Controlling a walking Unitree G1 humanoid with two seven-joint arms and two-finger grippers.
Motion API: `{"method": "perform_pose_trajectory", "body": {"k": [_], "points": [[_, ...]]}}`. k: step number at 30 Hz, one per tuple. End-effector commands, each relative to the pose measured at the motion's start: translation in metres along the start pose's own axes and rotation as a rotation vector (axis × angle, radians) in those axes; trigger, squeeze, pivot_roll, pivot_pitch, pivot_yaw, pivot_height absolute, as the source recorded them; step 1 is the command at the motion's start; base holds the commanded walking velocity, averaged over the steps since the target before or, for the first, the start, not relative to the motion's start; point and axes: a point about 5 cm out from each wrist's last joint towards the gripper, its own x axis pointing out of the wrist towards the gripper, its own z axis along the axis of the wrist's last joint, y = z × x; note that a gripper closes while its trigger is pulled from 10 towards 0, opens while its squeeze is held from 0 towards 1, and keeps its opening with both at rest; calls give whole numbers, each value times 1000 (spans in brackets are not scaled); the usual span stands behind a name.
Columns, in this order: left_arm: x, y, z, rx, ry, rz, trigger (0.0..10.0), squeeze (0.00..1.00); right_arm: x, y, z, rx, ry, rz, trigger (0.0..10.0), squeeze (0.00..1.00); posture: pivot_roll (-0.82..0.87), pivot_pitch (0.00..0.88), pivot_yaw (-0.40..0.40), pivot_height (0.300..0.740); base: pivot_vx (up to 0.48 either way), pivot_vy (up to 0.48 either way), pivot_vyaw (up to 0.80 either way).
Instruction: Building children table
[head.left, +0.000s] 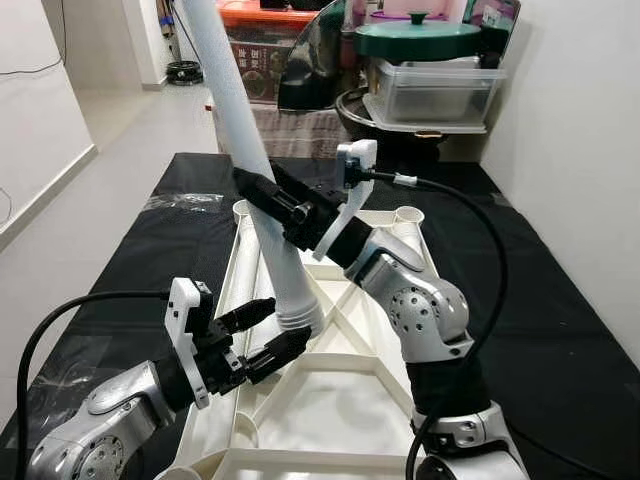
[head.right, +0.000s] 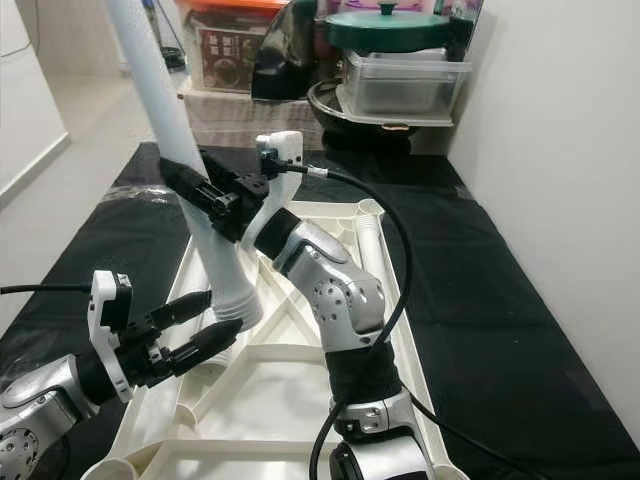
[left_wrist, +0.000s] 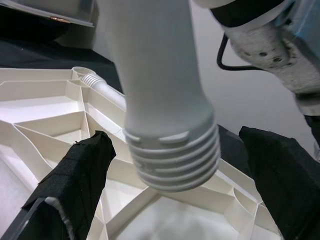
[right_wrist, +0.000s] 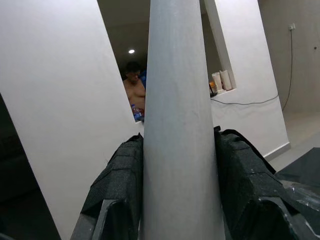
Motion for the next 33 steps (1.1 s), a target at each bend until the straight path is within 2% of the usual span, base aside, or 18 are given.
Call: {"method": "perform_pose_trajectory", "body": {"k": [1, 5, 17, 18, 19, 20, 28, 33], "points": [[-2, 3, -2, 2, 14, 15, 10000, 0, 3, 8, 3, 6, -16, 39, 0, 0, 23, 0, -50, 740, 0, 0, 0], [3, 7, -3, -17, 0, 23, 10000, 0, 2, 23, 0, 21, -11, 109, 0, 0, 16, 0, -52, 740, 0, 0, 0], [17, 2, -1, -35, -9, -67, 9882, 0, 2, 35, -5, 52, 8, 170, 0, 0, 2, 0, -51, 740, 0, 0, 0], [18, 2, -2, -34, -6, -73, 6980, 0, 1, 36, -5, 53, 10, 168, 0, 0, 2, 0, -51, 740, 0, 0, 0], [19, 1, -3, -33, -3, -78, 6980, 0, 1, 36, -6, 53, 11, 166, 0, 0, 2, 0, -51, 740, 0, 0, 0], [19, 0, -5, -40, 2, -91, 0, 0, 1, 36, -5, 55, 11, 164, 0, 0, 1, 0, -50, 740, 0, 0, 0], [15, -7, -15, -50, 39, -121, 0, 0, 3, 32, 3, 65, -20, 141, 0, 0, 9, 0, -53, 740, 0, 0, 0], [14, -4, -14, -29, 51, -103, 0, 0, 4, 33, 2, 67, -15, 144, 0, 0, 15, 0, -54, 740, 0, 0, 0]]}}
